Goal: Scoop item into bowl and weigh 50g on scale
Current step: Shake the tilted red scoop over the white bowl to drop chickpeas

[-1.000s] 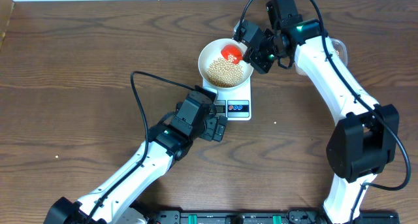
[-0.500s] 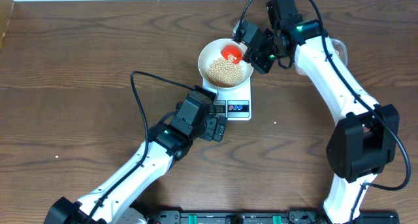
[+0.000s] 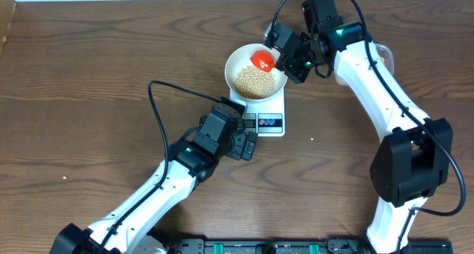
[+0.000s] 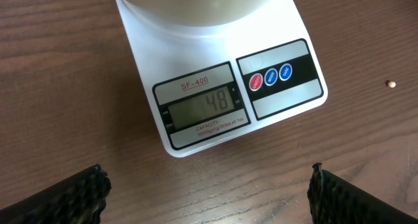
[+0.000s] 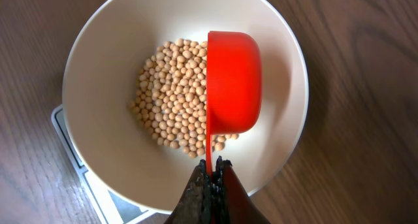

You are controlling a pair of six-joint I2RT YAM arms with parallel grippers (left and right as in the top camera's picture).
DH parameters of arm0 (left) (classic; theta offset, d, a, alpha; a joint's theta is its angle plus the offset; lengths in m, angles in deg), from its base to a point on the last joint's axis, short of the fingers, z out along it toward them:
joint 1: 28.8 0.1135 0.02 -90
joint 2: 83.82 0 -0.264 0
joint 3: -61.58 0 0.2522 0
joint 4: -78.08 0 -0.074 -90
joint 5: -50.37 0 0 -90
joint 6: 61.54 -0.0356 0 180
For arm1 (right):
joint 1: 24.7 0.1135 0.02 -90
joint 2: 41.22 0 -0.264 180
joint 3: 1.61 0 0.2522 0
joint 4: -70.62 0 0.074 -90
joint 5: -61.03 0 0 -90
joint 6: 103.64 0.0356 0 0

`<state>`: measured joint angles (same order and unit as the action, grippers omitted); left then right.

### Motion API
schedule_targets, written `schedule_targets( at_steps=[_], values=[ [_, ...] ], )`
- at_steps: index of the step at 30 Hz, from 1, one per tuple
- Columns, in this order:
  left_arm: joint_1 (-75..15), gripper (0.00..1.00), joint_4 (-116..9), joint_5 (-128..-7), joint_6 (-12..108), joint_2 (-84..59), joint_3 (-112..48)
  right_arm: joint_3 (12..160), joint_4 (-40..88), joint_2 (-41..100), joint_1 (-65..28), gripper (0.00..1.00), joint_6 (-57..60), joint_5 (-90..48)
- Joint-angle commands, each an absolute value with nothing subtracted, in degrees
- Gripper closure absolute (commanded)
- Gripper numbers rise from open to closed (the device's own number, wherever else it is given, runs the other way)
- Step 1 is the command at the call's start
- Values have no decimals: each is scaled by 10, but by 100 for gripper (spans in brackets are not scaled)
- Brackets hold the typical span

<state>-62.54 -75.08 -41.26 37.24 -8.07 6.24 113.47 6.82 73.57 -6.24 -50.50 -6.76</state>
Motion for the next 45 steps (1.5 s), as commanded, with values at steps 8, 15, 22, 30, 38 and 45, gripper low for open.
schedule_targets(
  at_steps=[8, 15, 22, 30, 38, 45],
  values=[
    [-623, 1, -750, -416, 368, -83, 65, 1149, 69, 715, -63, 99, -449, -44],
    [-622, 1, -750, -416, 368, -83, 65, 1149, 67, 715, -82, 99, -439, 9],
    [-623, 1, -750, -416, 368, -83, 65, 1149, 64, 715, -91, 99, -439, 22],
    [-623, 1, -750, -416, 368, -83, 65, 1149, 65, 715, -80, 99, -475, 0],
    [-623, 1, -750, -416, 368, -83, 65, 1149, 76, 715, -59, 99, -500, -68],
    [-623, 1, -750, -416, 368, -83, 65, 1149, 79, 715, -47, 99, -511, -101]
  ],
)
